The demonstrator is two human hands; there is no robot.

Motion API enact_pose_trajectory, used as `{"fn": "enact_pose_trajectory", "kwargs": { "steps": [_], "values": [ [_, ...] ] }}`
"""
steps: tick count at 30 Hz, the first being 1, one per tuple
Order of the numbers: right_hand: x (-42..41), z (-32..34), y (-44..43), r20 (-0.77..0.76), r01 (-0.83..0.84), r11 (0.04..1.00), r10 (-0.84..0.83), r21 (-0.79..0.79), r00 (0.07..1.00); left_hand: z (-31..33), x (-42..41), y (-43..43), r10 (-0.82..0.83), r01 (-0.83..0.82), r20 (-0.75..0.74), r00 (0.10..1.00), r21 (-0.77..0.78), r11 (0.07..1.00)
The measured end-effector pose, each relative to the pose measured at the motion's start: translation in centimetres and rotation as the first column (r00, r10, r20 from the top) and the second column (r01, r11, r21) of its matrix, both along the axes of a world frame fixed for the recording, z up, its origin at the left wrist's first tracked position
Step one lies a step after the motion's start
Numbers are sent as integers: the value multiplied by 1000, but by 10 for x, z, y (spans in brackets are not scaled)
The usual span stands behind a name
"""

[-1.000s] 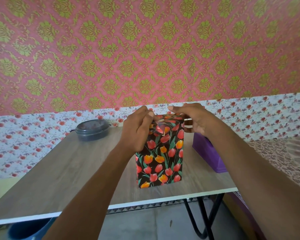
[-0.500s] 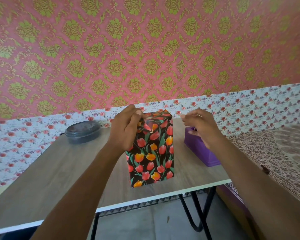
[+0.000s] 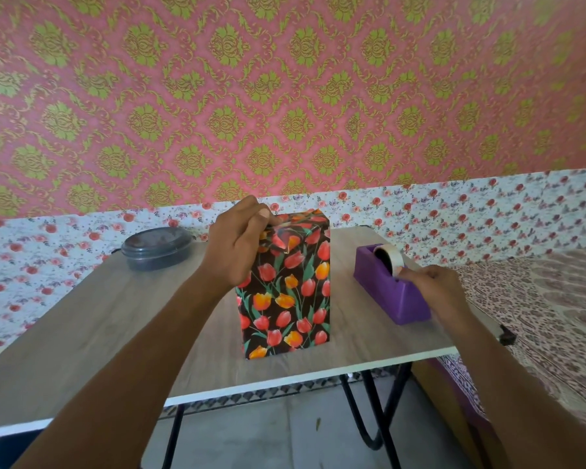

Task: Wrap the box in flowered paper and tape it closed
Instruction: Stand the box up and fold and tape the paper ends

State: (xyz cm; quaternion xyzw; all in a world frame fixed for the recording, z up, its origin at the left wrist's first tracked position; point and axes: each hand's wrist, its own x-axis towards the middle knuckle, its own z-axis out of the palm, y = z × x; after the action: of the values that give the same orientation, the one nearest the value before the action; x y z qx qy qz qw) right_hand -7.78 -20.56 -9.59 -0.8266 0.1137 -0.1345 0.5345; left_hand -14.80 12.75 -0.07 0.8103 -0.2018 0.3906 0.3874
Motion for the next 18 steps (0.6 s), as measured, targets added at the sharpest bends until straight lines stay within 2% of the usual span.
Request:
{"fn": "enact_pose_trajectory", "kwargs": {
  "steps": [2,5,9,18],
  "values": [
    [8,2,-4,-20,-17,1000,17,6,1000,0,-1,-1,3,-3,-7,1000,6,1000],
    [17,11,-12,-140,-61,997,54,-52,989,0,-1,-2,7,-7,-2,1000,39,999],
    [13,24,-11,-168,-120,991,130,64,977,2,-1,1,-14,14,2,1000,59,998],
    [3,5,3,3,-50,919,53,390,999,2,-2,0,15,-14,-12,1000,86,996]
  ]
}}
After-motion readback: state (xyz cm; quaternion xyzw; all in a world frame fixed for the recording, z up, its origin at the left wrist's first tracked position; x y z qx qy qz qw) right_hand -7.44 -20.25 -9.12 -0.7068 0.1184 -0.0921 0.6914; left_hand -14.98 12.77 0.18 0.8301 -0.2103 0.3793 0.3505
